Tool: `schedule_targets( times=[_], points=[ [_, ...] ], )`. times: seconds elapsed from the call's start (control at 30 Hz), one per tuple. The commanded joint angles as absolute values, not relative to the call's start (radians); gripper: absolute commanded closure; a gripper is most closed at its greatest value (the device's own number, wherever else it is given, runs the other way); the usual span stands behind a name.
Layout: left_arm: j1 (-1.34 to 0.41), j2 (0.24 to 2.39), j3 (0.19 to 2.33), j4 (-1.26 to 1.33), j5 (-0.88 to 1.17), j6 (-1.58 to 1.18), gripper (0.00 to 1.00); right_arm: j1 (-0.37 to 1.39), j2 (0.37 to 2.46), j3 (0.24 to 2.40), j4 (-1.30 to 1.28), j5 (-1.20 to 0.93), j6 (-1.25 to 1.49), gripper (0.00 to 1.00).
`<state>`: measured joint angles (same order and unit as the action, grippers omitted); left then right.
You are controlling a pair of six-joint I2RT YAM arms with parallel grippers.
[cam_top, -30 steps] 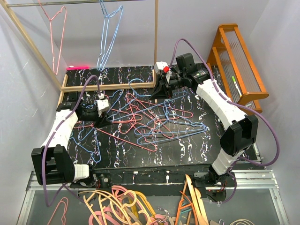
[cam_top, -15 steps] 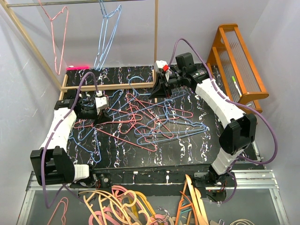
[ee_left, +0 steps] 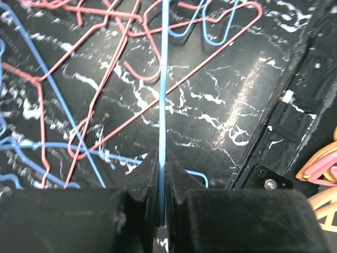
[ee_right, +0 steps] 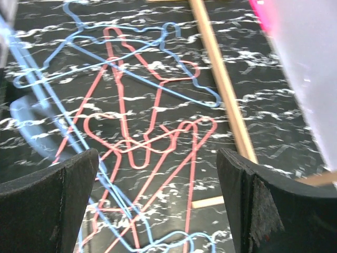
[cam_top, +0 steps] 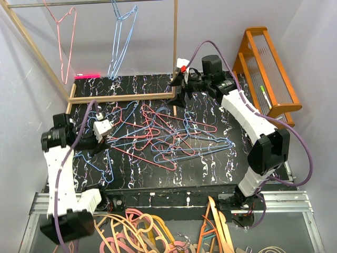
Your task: Organize the hangers
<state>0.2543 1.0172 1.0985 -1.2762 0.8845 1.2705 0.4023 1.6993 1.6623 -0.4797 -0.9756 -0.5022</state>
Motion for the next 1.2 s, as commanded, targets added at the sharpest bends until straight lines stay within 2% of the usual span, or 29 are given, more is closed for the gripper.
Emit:
schedule_targets(
  times=[0.0, 0.13, 0.5, 0.7, 0.9, 1.17],
  points=[
    [0.27, 0.87, 1.066, -1.196, 0.699, 0.936, 1.0, 0.362, 1.633, 1.633, -0.19, -0.799, -0.404, 0.02],
    [0.27, 0.823, 1.084, -1.129, 0.604, 0.659, 1.0, 0.33, 1.658, 1.67, -0.111, -0.734, -0.342, 0.02],
    [0.269, 0.662, 1.193, -1.13, 0.412, 0.429, 1.0, 0.32, 1.692, 1.773, -0.082, -0.716, -0.23, 0.02],
    [0.26, 0.697, 1.372, -1.132, 0.322, 0.255, 1.0, 0.32, 1.656, 1.735, -0.081, -0.728, -0.212, 0.02],
    [0.261, 0.694, 1.416, -1.081, 0.185, 0.198, 1.0, 0.32, 1.629, 1.685, -0.063, -0.718, -0.207, 0.02],
    [0.27, 0.799, 1.523, -0.944, 0.215, 0.162, 1.0, 0.32, 1.611, 1.658, -0.052, -0.712, -0.223, 0.02]
  ],
)
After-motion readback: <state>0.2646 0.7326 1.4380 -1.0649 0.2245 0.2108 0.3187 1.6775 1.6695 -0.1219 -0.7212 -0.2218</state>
